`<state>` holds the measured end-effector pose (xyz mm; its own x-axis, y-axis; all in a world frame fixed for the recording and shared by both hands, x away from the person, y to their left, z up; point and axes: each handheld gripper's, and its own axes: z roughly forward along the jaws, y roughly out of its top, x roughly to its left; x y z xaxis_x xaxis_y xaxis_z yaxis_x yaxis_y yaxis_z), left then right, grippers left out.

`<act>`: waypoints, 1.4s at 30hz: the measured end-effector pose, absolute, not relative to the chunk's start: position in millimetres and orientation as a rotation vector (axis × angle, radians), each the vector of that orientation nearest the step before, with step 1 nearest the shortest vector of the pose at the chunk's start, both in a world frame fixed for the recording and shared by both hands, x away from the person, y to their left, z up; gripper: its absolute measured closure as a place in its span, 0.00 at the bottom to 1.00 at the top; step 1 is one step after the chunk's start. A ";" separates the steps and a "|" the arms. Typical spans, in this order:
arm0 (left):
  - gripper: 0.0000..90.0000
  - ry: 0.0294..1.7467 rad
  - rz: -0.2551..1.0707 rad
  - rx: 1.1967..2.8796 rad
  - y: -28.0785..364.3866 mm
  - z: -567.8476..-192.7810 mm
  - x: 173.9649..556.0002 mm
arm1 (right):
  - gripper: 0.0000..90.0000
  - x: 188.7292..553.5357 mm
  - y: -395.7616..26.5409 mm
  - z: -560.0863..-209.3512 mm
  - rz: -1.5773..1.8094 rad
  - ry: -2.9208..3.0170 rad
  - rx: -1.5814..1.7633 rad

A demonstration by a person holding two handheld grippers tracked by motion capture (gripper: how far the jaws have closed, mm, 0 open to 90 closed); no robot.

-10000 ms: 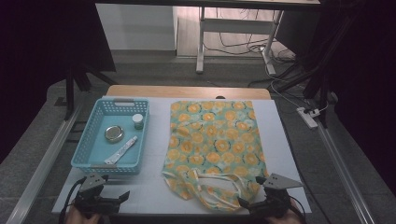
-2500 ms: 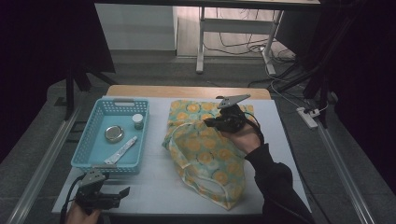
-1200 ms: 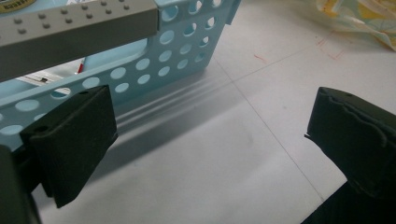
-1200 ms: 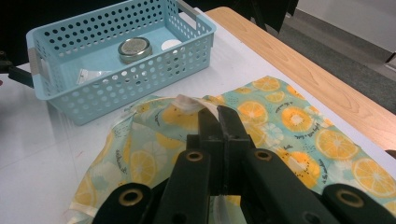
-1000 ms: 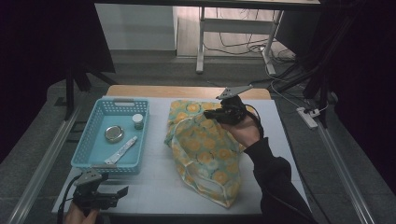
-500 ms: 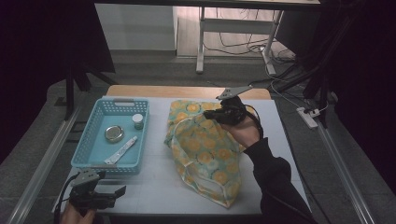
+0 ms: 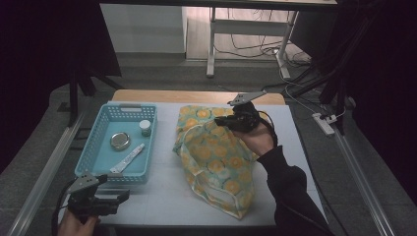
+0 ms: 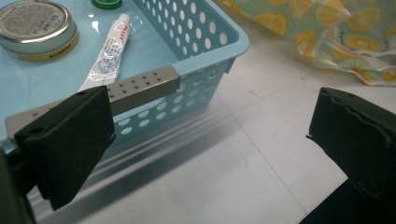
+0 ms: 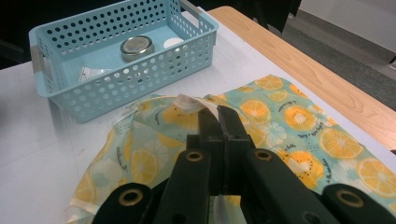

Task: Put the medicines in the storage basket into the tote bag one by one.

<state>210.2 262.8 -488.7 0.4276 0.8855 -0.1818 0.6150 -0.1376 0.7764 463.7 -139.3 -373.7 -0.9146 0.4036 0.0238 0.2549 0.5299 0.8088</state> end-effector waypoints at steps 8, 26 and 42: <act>0.02 1.304 0.429 1.886 265.9 -478.8 224.1 | 1.00 464.7 -139.6 -375.9 1.340 2.597 0.566; 0.00 1.300 0.509 1.925 274.9 -469.9 259.3 | 1.00 462.9 -141.3 -374.3 1.337 2.591 0.561; 0.00 1.303 0.457 1.946 287.0 -464.7 297.2 | 1.00 462.7 -141.5 -374.5 1.343 2.586 0.559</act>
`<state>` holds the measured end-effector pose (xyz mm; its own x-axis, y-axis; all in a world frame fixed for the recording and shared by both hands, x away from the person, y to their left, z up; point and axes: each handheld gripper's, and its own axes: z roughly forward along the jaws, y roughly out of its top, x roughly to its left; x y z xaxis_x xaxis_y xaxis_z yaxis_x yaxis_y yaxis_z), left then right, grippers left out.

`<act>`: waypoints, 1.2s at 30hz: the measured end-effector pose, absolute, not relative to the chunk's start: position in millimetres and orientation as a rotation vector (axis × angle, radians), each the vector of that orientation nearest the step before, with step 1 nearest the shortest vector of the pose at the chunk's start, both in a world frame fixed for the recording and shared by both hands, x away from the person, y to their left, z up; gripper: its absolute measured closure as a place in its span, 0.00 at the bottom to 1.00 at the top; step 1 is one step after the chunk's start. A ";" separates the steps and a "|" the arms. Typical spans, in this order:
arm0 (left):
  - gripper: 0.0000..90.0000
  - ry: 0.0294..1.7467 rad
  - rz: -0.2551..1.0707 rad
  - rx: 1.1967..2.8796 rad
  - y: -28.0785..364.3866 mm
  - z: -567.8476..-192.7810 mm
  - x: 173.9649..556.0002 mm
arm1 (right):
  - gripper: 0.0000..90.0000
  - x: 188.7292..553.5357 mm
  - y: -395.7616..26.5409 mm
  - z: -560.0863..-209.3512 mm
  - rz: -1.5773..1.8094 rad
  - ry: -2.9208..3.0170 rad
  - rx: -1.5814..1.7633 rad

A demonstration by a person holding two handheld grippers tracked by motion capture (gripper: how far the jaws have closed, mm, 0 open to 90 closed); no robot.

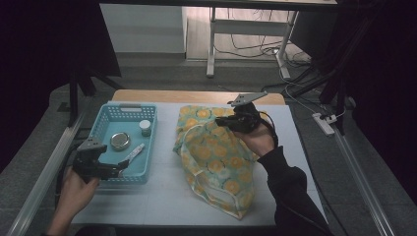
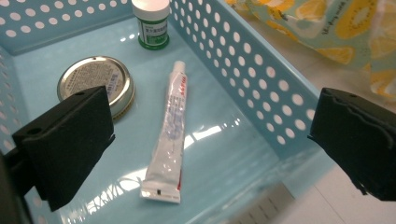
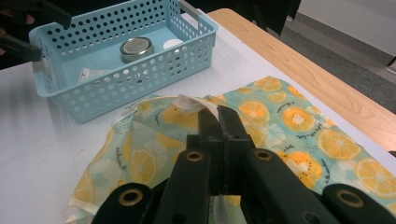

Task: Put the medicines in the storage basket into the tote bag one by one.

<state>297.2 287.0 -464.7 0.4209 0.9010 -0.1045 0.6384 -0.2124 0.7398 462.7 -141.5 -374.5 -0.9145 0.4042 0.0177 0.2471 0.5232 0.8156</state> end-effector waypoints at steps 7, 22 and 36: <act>0.01 1.363 0.436 1.920 295.2 -463.5 318.5 | 1.00 463.1 -142.3 -375.5 1.344 2.586 0.562; 0.00 1.371 0.436 1.960 298.1 -467.7 361.9 | 1.00 463.1 -140.0 -376.7 1.342 2.591 0.555; 0.00 1.521 0.411 2.033 310.9 -494.3 405.5 | 1.00 463.3 -140.3 -377.9 1.338 2.594 0.554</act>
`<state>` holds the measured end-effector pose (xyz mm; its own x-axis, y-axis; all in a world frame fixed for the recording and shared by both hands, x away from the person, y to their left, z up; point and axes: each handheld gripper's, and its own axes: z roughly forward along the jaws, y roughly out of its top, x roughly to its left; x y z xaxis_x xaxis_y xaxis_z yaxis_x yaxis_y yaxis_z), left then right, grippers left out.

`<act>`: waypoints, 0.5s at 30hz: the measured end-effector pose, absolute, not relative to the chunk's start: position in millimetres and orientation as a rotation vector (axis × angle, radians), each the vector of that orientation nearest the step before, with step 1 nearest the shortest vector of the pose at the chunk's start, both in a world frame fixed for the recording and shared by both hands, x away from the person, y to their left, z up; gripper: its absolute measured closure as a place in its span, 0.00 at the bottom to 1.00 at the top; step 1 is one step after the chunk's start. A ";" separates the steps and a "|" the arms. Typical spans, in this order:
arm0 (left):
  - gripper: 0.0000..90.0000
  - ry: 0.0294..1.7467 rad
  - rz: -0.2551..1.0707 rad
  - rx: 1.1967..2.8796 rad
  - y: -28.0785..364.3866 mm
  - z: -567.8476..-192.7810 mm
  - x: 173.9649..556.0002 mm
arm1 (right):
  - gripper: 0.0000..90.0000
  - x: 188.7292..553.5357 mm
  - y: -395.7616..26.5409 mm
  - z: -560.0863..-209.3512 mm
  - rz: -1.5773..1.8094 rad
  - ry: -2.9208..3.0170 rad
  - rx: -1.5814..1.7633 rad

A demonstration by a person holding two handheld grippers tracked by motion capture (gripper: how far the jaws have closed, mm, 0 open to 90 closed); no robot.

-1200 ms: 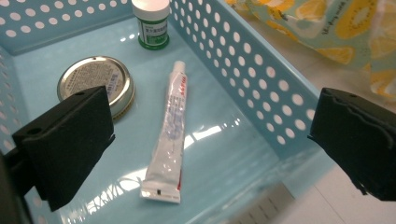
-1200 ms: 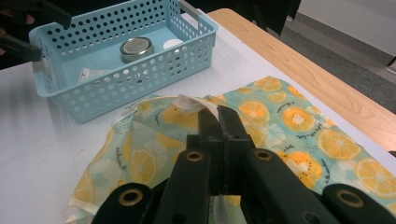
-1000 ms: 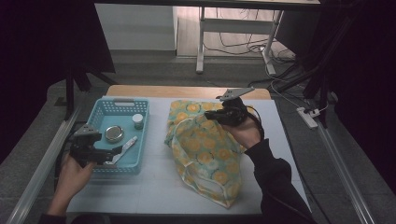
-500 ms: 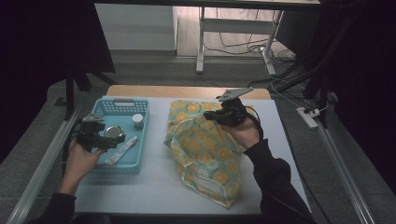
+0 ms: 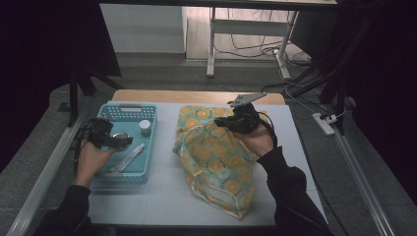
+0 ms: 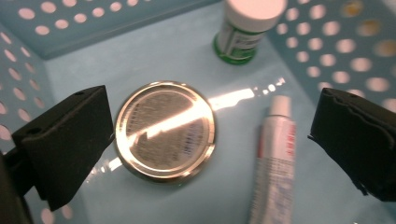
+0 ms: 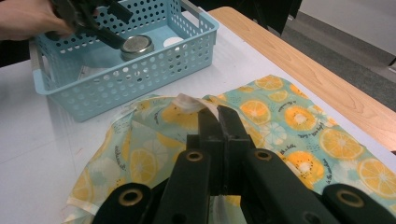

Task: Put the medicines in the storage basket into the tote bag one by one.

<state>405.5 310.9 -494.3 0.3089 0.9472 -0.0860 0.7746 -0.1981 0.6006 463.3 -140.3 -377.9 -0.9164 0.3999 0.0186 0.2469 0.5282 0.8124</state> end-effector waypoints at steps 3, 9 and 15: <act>0.00 1.550 0.407 2.056 311.3 -499.0 413.0 | 1.00 463.4 -140.2 -378.5 1.337 2.595 0.554; 0.00 1.609 0.310 2.085 312.0 -508.7 424.2 | 1.00 463.1 -140.4 -379.1 1.341 2.596 0.553; 0.00 1.661 0.292 2.141 308.3 -516.0 433.0 | 1.00 462.6 -140.9 -379.5 1.342 2.597 0.551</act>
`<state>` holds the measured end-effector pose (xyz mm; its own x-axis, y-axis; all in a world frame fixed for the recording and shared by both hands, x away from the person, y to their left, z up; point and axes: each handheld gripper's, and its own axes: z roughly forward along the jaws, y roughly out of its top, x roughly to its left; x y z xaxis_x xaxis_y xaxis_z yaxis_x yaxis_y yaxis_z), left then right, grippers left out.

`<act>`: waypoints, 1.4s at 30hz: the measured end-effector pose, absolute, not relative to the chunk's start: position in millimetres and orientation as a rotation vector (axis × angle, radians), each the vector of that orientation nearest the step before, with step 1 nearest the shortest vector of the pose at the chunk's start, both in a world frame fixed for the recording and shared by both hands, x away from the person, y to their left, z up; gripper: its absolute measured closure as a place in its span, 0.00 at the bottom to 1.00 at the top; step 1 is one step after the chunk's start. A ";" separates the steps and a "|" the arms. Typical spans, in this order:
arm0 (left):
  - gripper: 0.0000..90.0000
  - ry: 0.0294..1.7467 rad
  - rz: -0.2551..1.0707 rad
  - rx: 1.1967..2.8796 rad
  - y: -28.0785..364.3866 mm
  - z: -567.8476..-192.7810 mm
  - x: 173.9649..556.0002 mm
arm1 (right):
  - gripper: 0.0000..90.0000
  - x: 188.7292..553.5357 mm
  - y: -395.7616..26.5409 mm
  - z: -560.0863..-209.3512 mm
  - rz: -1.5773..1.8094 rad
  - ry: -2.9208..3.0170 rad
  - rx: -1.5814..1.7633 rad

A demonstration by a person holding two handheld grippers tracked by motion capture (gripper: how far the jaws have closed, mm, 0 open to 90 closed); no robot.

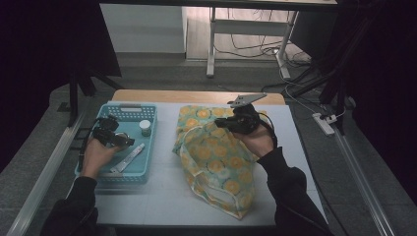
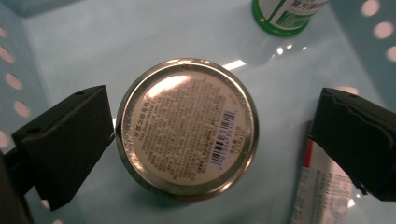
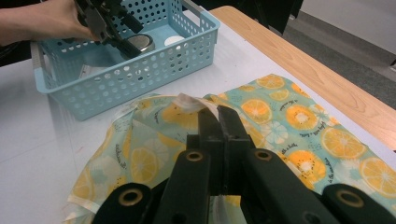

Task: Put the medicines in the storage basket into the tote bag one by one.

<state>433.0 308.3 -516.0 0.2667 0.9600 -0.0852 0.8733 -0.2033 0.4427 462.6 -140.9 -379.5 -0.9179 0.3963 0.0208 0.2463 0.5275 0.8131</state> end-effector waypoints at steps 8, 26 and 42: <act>0.12 1.742 0.323 2.217 303.7 -522.6 440.2 | 1.00 462.4 -143.2 -380.7 1.342 2.595 0.552; 0.22 1.686 0.318 2.186 309.9 -506.6 433.0 | 1.00 464.2 -145.4 -383.1 1.349 2.587 0.566; 0.22 1.467 0.316 2.138 302.4 -469.9 407.9 | 1.00 466.5 -146.1 -385.3 1.352 2.577 0.580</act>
<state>407.9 302.4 -469.9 0.3852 0.9175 -0.0987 0.7952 -0.2757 0.5400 466.5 -146.1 -385.3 -0.9090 0.4161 0.0258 0.2578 0.5122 0.8193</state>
